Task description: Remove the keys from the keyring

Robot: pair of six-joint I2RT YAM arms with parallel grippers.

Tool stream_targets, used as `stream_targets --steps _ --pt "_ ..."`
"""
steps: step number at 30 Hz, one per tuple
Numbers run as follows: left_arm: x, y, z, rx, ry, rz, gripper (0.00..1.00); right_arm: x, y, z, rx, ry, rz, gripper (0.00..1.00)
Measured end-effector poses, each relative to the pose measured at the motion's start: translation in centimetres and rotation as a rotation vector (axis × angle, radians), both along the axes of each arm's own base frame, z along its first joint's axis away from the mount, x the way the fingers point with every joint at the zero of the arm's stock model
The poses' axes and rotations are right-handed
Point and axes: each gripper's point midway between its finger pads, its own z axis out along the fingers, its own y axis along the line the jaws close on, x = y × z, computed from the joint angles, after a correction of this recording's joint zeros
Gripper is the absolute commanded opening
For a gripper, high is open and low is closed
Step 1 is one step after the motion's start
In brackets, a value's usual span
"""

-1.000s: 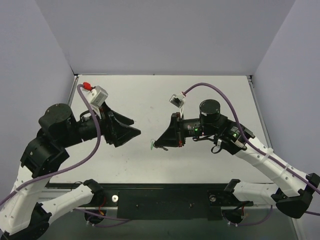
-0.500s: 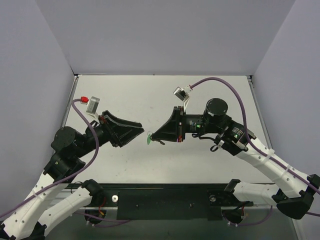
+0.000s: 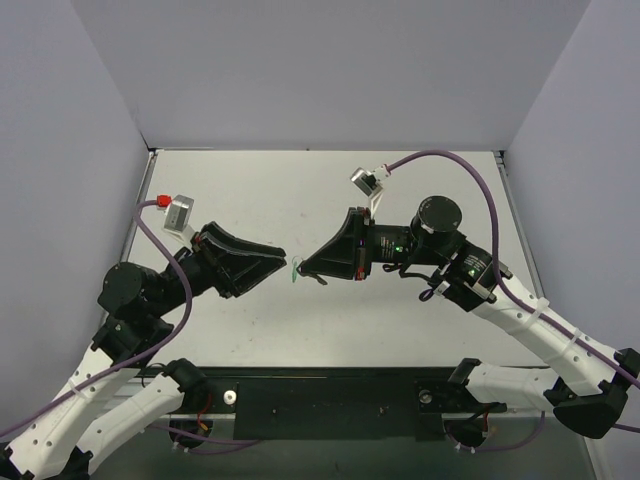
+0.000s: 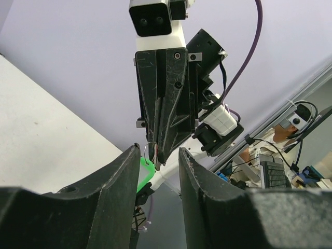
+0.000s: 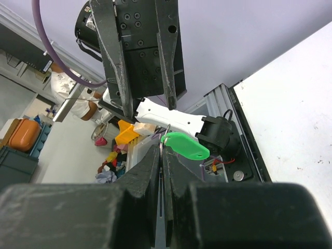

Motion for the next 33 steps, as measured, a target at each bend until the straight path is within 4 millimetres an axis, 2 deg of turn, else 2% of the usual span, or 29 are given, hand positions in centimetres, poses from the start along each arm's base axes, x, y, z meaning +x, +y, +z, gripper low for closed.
stream_targets --steps 11,17,22,26,30,33 --pt "-0.4 -0.1 0.3 -0.023 -0.008 -0.027 0.43 -0.5 0.2 0.2 0.004 0.009 0.007 0.0" --pt "-0.3 -0.4 0.1 -0.02 -0.006 -0.035 0.42 -0.7 0.3 1.0 0.02 -0.001 0.009 0.0" --pt "-0.4 -0.8 0.0 -0.016 -0.002 -0.061 0.35 -0.8 0.3 1.4 0.029 -0.007 0.01 0.0" --pt "-0.8 -1.3 -0.1 -0.014 -0.002 -0.096 0.25 -0.9 0.4 1.5 0.03 -0.008 0.008 0.0" --pt "-1.3 -1.8 -0.2 -0.008 0.0 -0.124 0.0 -0.9 0.5 1.5 0.028 -0.007 0.013 0.0" --pt "-1.4 -1.8 -0.2 -0.007 -0.01 -0.124 0.0 -0.9 0.5 1.5 0.029 -0.007 0.015 0.0"
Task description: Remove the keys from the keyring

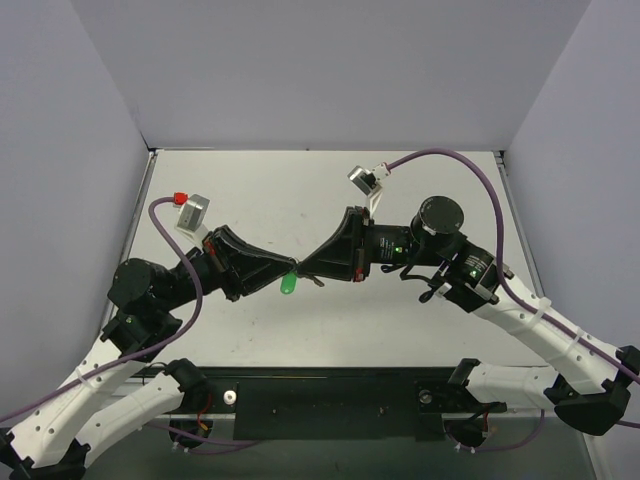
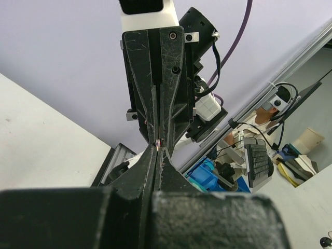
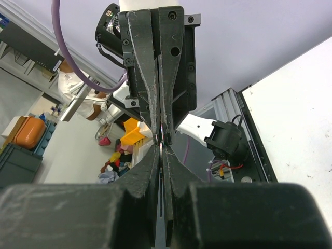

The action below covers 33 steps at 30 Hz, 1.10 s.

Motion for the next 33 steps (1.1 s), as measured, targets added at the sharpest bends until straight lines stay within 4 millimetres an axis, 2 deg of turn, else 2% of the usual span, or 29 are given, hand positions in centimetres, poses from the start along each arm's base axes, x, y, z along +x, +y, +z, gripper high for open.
stream_targets --steps 8,17,26,33 --pt "-0.3 0.0 0.4 0.023 -0.028 0.003 0.0 -0.3 -0.1 0.3 -0.005 -0.017 0.008 0.0" --pt "-0.7 -0.5 0.1 0.182 -0.053 -0.027 0.0 -0.6 -0.4 -0.1 -0.057 -0.035 0.019 0.0" --pt "-1.8 -0.6 -1.4 0.361 -0.102 -0.118 0.0 -1.5 -0.4 -1.5 -0.132 -0.026 0.069 0.0" --pt "-2.4 -1.0 -2.4 0.439 -0.112 -0.199 0.0 -2.1 -0.6 -2.6 -0.181 -0.011 0.096 0.0"
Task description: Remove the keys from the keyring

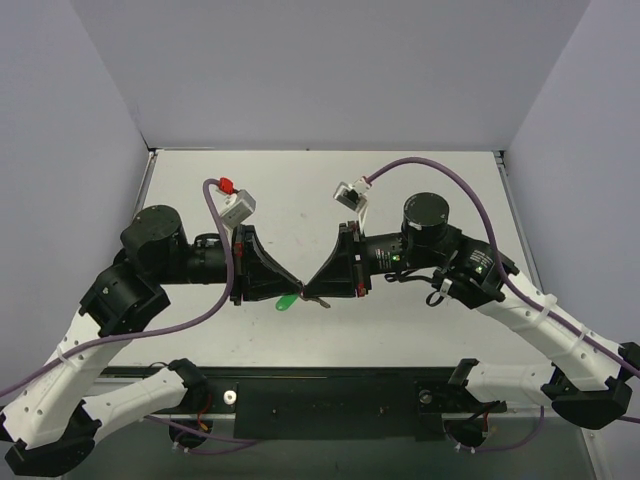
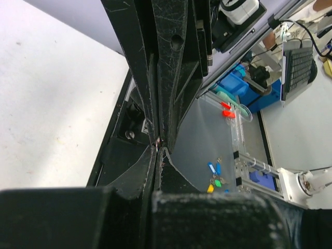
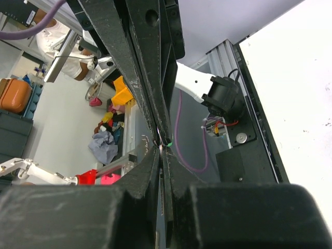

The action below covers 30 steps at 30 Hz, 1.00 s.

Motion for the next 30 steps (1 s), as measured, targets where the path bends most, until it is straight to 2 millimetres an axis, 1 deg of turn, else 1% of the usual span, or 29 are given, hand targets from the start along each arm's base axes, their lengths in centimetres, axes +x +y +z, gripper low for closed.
stream_targets --steps 10,12,13,14,15,17,22,25,27,30 --pt "-1.1 0.0 -0.7 0.053 0.018 -0.088 0.0 -1.0 -0.1 -0.7 -0.03 0.017 0.038 0.0" --pt "-1.2 0.0 -0.7 0.063 0.027 -0.095 0.17 -1.1 0.0 -0.8 -0.031 0.015 0.041 0.0" --pt "-1.2 0.0 -0.7 0.065 0.026 -0.095 0.34 -1.1 0.0 -0.8 -0.032 0.014 0.041 0.0" --pt "-1.2 0.0 -0.7 0.067 0.024 -0.096 0.42 -1.1 0.0 -0.8 -0.031 0.013 0.042 0.0" --pt "-1.2 0.0 -0.8 0.069 0.022 -0.093 0.56 -1.1 0.0 -0.8 -0.03 0.011 0.04 0.0" --pt "-1.2 0.1 -0.8 0.072 0.021 -0.094 0.66 -0.7 0.2 -0.8 -0.026 0.002 0.026 0.0" --pt "-0.8 0.4 -0.8 0.079 0.014 -0.045 0.69 -0.1 0.5 -1.0 -0.032 -0.006 0.0 0.0" --pt "-0.5 0.9 -0.3 0.064 -0.001 0.014 0.69 0.0 0.5 -1.0 -0.032 -0.009 -0.005 0.0" --pt "-0.2 1.4 0.4 0.035 -0.017 0.065 0.68 0.1 0.6 -1.0 -0.032 -0.01 -0.008 0.0" --pt "-0.1 2.3 1.4 -0.044 -0.038 0.143 0.62 0.1 0.6 -0.9 -0.029 -0.014 -0.01 0.0"
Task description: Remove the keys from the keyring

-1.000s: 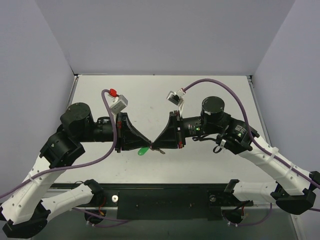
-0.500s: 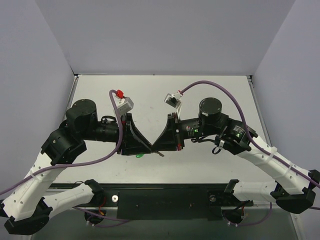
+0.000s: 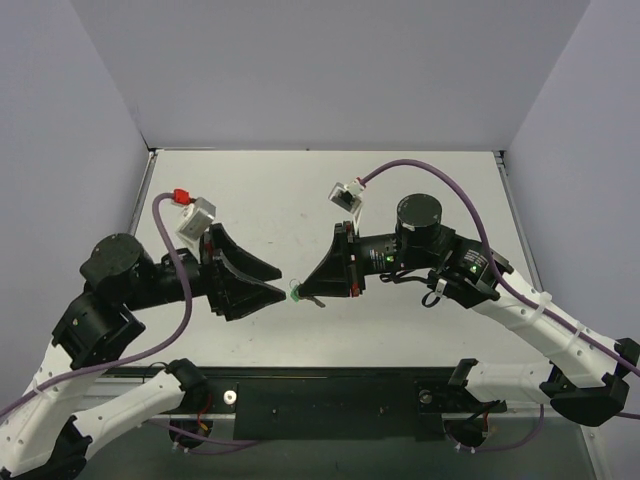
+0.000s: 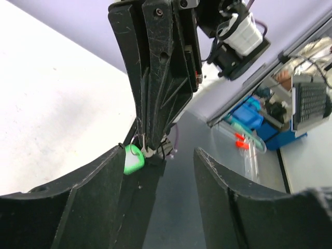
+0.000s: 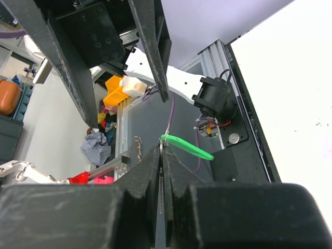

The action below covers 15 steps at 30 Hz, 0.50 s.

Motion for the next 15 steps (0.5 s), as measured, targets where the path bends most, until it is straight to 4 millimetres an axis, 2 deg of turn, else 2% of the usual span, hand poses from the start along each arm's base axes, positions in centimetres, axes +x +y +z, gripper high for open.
stream_targets --steps 5,11,15 --pt "-0.1 1.0 0.2 -0.141 0.0 0.068 0.54 0.1 0.1 0.5 0.02 -0.01 -0.001 0.0" --pt "1.5 0.2 -1.5 -0.228 0.086 0.114 0.51 0.2 0.3 1.1 0.044 -0.016 -0.002 0.0" --pt "1.9 0.0 -1.1 -0.274 0.108 0.125 0.48 0.2 0.4 1.4 0.057 -0.013 -0.003 0.0"
